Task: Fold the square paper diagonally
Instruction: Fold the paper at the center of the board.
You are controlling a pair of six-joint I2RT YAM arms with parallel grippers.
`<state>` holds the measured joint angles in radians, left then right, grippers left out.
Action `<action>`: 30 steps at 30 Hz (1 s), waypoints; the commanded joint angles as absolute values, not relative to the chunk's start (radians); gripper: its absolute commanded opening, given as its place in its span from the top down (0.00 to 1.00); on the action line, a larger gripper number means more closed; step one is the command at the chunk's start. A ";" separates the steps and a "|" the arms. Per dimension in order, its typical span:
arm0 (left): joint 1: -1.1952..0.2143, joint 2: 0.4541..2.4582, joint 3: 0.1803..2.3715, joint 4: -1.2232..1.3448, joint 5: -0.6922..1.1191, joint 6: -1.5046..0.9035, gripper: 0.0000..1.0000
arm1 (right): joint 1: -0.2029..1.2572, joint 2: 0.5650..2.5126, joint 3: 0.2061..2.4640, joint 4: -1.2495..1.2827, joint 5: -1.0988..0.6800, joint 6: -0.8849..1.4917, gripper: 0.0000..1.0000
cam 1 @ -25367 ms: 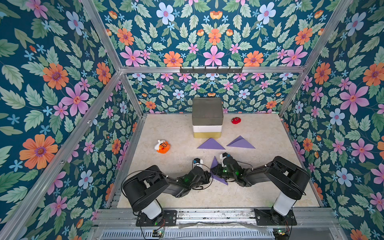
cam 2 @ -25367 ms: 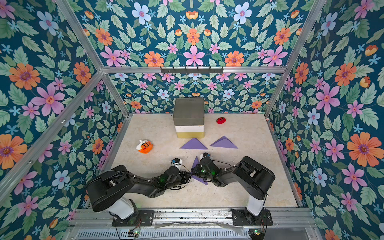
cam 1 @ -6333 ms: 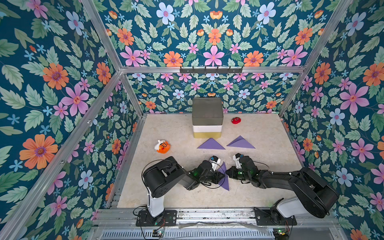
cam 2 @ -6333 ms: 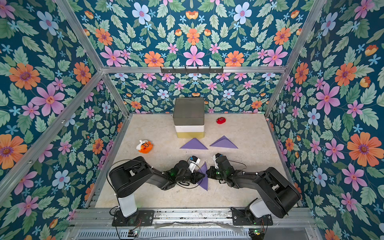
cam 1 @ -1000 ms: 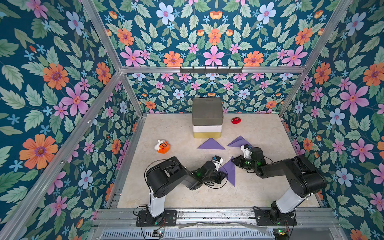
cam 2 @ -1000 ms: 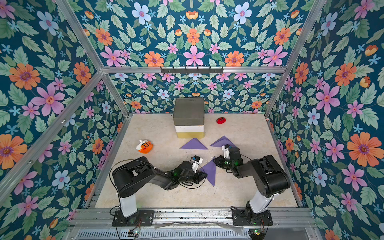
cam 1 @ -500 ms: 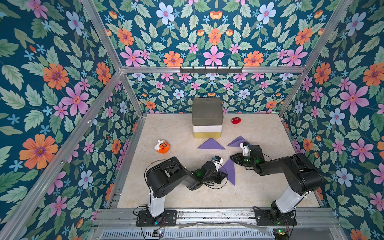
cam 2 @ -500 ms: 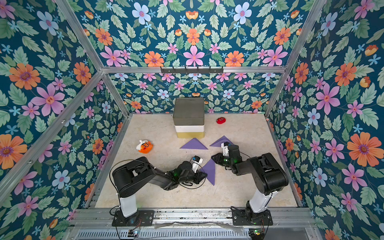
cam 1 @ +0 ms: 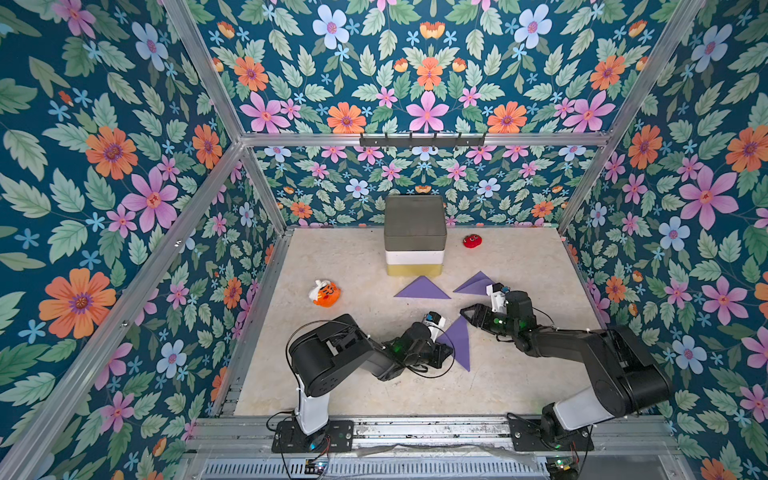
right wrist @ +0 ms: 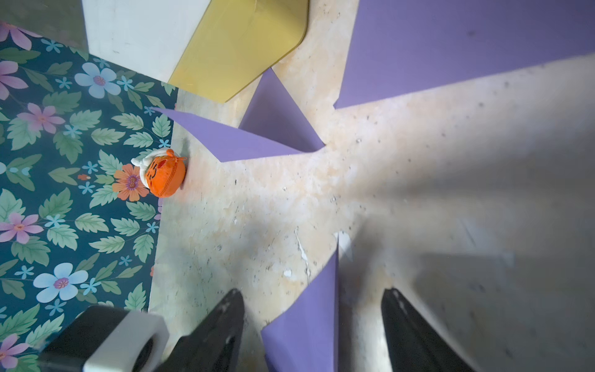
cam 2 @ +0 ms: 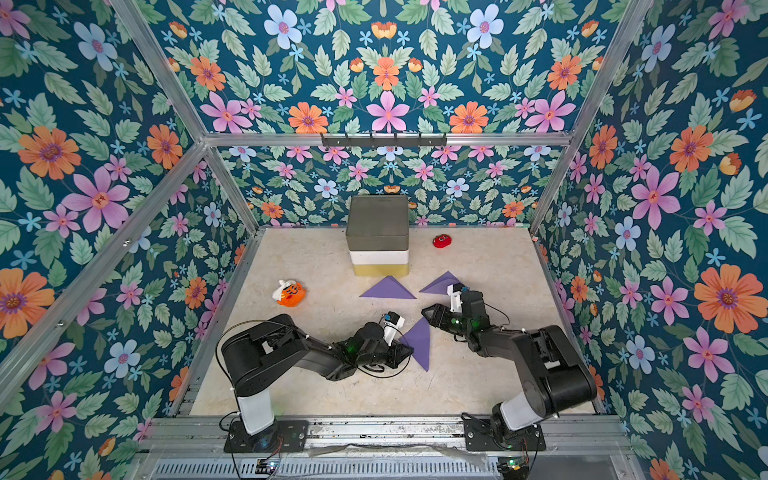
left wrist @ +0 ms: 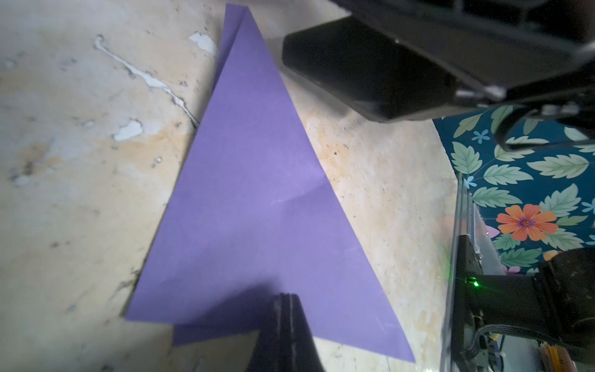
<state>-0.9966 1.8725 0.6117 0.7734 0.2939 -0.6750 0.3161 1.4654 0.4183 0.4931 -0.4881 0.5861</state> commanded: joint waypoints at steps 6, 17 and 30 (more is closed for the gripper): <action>-0.996 1.882 0.618 0.656 0.300 -0.667 1.00 | 0.371 1.242 0.285 0.327 -0.422 0.691 0.35; -1.005 1.877 0.637 0.662 0.322 -0.673 1.00 | 0.477 1.227 0.212 0.405 -0.396 0.796 0.54; -1.006 1.834 0.641 0.708 0.323 -0.717 1.00 | 0.509 1.244 0.219 0.405 -0.398 0.800 0.87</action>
<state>-1.0039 1.8446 0.6403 0.6991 0.3164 -0.7017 0.5087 1.2503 0.2211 0.3904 -0.4000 0.7940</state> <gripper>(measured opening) 0.073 0.146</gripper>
